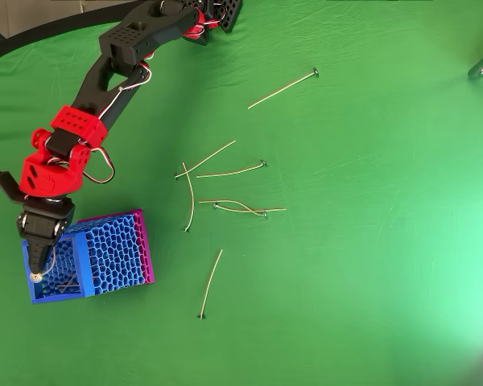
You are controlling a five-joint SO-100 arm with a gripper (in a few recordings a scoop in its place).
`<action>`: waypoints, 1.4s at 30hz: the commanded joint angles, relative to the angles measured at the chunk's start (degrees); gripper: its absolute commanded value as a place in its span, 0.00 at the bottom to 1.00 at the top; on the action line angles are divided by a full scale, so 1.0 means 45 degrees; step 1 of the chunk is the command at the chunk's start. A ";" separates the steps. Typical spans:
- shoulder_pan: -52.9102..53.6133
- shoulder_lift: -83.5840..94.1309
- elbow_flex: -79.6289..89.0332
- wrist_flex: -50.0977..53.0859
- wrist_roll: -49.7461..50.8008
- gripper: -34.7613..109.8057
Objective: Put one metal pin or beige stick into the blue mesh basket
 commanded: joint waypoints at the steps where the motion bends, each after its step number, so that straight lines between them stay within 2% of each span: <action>1: 0.0215 0.0234 -0.0430 -0.0332 0.0195 0.26; 5: 0.0371 0.0293 0.0039 -0.1563 0.0449 0.38; 11: 0.0449 0.0273 0.0117 -0.2051 0.0254 0.41; 14: 0.0488 0.0293 0.0020 -0.2109 0.0352 0.40; 15: 0.0469 0.0352 0.0020 -0.2109 0.0352 0.38; 17: 0.0391 0.0547 0.0078 -0.1992 0.0410 0.24; 23: -0.0547 0.2930 0.1465 -0.0059 0.0723 0.24; 32: -0.3125 0.9277 0.8613 0.3066 0.0781 0.24; 42: -0.5469 1.6230 1.7090 0.4453 0.2500 0.24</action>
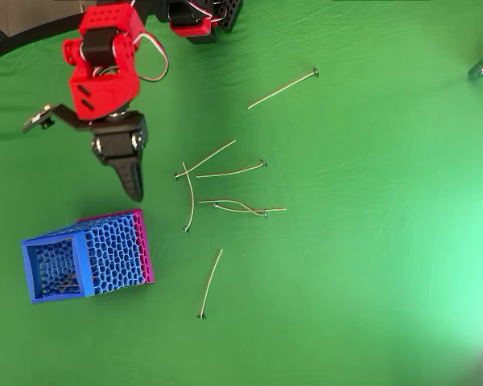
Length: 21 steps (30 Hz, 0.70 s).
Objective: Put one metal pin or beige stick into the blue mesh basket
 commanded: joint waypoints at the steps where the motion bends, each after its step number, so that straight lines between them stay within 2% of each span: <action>1: -0.0723 0.2285 0.3125 0.0020 0.0527 0.24; 6: -0.1230 0.5664 0.8145 -0.1445 0.1582 0.24; 12: -0.1152 0.9355 1.2773 -0.3203 0.1367 0.24; 21: -0.0664 1.4590 1.8945 -0.4570 0.1035 0.24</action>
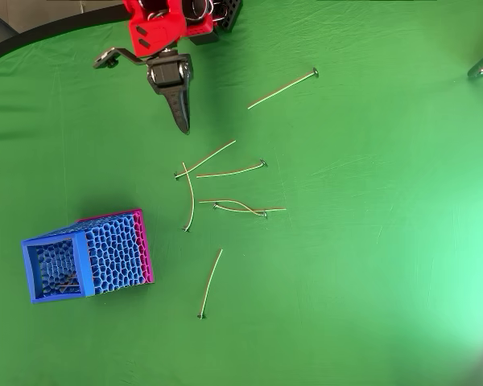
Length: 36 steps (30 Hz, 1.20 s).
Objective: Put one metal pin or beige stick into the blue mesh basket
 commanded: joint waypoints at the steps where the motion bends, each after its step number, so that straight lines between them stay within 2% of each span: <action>1: 0.0020 0.1777 0.2480 -0.0254 -0.0293 0.24; 10: -0.0352 0.2793 0.4023 0.0605 -0.0176 0.24; 18: -0.0605 0.3594 0.4023 0.2578 -0.0039 0.25; 36: -0.0859 0.3594 0.4023 0.2578 -0.0332 0.25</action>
